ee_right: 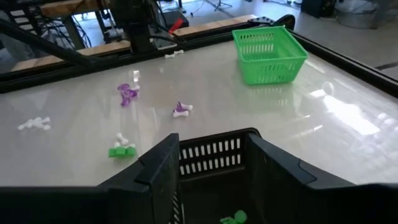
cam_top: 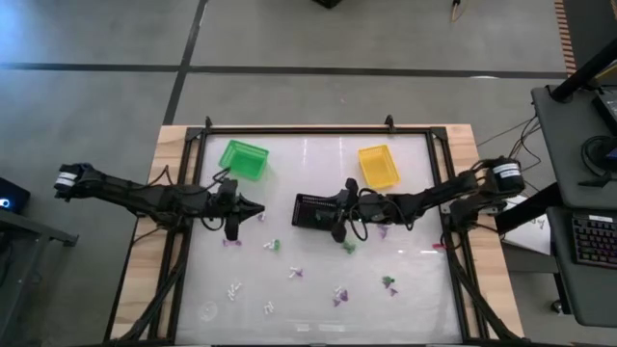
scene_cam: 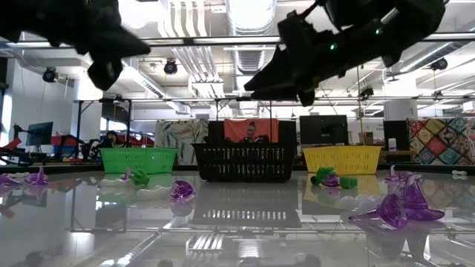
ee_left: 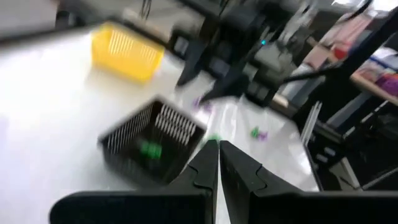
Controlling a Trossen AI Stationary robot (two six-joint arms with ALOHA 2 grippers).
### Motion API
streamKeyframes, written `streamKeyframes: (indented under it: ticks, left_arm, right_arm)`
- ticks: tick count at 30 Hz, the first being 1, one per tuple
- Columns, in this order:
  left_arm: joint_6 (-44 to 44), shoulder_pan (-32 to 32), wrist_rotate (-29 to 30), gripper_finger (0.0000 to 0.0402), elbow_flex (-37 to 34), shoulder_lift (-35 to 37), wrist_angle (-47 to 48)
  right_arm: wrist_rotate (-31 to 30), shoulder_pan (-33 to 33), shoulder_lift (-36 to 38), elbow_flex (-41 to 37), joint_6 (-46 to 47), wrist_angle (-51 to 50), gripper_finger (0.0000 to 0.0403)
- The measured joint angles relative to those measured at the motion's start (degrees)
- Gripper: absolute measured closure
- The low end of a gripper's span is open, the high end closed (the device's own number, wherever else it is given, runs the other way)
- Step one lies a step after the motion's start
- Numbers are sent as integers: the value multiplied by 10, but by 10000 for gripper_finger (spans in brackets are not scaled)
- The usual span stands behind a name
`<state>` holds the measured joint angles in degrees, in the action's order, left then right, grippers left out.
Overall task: Sort Halloween decoration
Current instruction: Put the purple witch hat toy into the green bin
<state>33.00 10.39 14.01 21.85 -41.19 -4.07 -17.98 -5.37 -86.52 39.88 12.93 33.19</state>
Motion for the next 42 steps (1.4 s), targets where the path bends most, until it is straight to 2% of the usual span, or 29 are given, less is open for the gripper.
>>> streamKeyframes:
  ticks: [4, 7, 11, 19, 25, 32, 42]
  left_arm:
    - [64, 10, -17, 402, 0, -1, 68]
    - [99, 22, -41, 402, 0, -11, 86]
    - [131, 35, -83, 402, 0, -37, 89]
    - [193, 45, -140, 402, 0, -117, 167]
    - [188, 45, -162, 402, 29, -172, 223]
    - [137, 46, -157, 402, 131, -238, 413]
    - [90, 46, -155, 402, 181, -323, 463]
  right_arm:
    - [0, 0, 39, 0, 2, -49, 229]
    - [0, 0, 58, 0, 1, -71, 231]
    - [0, 0, 67, 0, 0, -72, 231]
    - [-1, 0, 60, 0, 2, -76, 232]
    - [-12, 0, 58, 0, 7, -73, 232]
    - [-16, 0, 58, 0, 7, -73, 232]
    - [-16, 0, 58, 0, 6, -75, 232]
